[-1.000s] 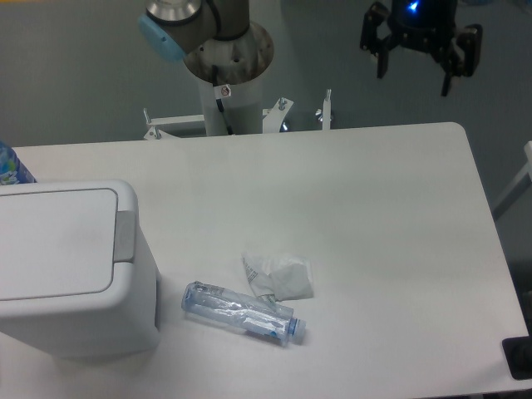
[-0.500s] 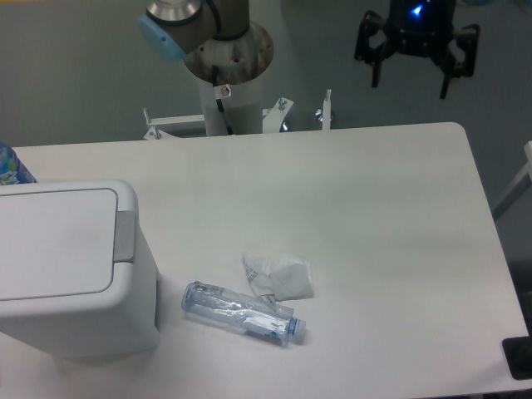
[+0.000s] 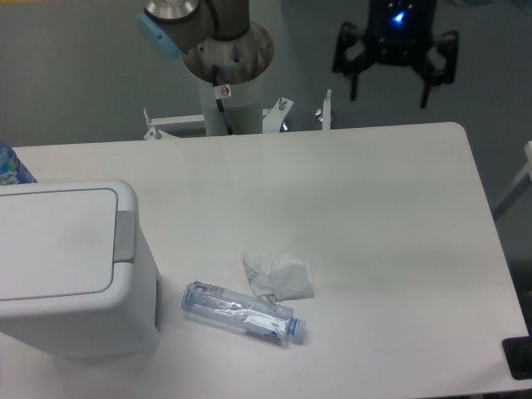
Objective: Open the trash can
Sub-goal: 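Move the open gripper toward the white trash bin's lid edge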
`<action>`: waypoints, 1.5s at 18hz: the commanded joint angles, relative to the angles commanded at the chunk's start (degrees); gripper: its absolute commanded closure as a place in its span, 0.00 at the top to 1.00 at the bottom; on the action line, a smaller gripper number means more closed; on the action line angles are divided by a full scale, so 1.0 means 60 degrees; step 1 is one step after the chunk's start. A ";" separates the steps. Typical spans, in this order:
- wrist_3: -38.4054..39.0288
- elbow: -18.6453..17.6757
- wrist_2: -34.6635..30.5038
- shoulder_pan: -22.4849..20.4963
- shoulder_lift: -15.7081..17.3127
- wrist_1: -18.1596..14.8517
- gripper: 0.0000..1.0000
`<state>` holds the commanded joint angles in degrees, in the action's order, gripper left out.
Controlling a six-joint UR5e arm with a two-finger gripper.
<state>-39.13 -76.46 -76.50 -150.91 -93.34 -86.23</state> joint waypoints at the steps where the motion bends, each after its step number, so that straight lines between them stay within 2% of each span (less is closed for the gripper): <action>1: 0.0381 -0.0059 0.0615 0.0000 0.0029 0.0074 1.00; 5: 0.1540 -0.0293 0.2010 0.0116 0.0073 0.0104 1.00; 8: 0.1819 -0.0337 0.2159 0.0628 0.0000 0.0148 1.00; 10: 0.2039 -0.0483 0.2159 0.0907 -0.0015 0.0555 1.00; 14: 0.2508 -0.1244 0.2130 0.1595 -0.0073 0.2384 1.00; 16: 0.2596 -0.1712 0.2115 0.1786 -0.0029 0.2870 1.00; 21: 0.3825 -0.1671 0.2101 0.2211 -0.0292 0.2990 1.00; 24: 0.4031 -0.1524 0.2101 0.2417 -0.0483 0.3004 1.00; 25: 0.4250 -0.1524 0.2115 0.2446 -0.0527 0.3120 1.00; 27: 0.5024 -0.1524 0.2115 0.2665 -0.0731 0.3704 1.00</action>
<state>-8.99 -85.61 -63.81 -134.92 -97.73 -64.00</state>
